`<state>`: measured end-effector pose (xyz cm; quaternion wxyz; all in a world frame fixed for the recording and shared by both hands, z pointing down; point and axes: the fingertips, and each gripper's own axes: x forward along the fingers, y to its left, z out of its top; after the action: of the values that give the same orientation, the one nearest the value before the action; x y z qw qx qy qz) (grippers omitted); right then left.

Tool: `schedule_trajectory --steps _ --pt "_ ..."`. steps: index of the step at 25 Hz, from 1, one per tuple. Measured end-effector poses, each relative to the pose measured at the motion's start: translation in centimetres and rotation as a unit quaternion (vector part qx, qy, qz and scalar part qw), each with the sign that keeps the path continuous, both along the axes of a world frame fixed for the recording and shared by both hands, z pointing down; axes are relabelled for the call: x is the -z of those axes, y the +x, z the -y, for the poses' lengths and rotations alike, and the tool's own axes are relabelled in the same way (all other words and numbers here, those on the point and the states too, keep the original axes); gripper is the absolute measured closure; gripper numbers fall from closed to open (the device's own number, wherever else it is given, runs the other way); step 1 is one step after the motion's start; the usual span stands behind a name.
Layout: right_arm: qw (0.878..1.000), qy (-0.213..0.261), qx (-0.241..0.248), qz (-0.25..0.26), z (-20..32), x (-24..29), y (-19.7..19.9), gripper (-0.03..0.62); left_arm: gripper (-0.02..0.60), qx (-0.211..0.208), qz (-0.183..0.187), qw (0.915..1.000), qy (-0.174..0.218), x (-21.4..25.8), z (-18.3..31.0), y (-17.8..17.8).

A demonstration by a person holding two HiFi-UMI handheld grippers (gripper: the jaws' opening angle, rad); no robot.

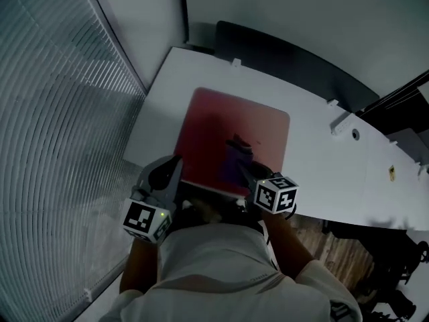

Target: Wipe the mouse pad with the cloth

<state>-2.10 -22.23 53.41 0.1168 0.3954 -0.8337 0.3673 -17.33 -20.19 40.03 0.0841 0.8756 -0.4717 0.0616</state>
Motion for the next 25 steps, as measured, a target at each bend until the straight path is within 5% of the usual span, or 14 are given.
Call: schedule_trajectory --steps 8,13,18,25 --pt "0.993 -0.02 0.116 0.021 -1.6 -1.9 -16.5 0.542 0.578 0.057 0.013 0.9982 -0.017 0.1 -2.5 -9.7" --pt "0.989 -0.049 0.136 -0.005 -1.8 -6.5 -22.6 0.542 0.578 0.069 0.011 0.9971 -0.028 -1.0 -4.2 -13.5" --pt "0.99 -0.076 0.105 -0.057 -0.9 -11.1 -21.9 0.542 0.578 0.055 0.006 0.998 -0.032 -1.9 -4.4 -14.6" --pt "0.99 -0.095 0.072 -0.074 -1.2 -10.5 -15.7 0.542 0.578 0.011 0.019 0.9996 -0.02 1.0 -3.2 -9.6"
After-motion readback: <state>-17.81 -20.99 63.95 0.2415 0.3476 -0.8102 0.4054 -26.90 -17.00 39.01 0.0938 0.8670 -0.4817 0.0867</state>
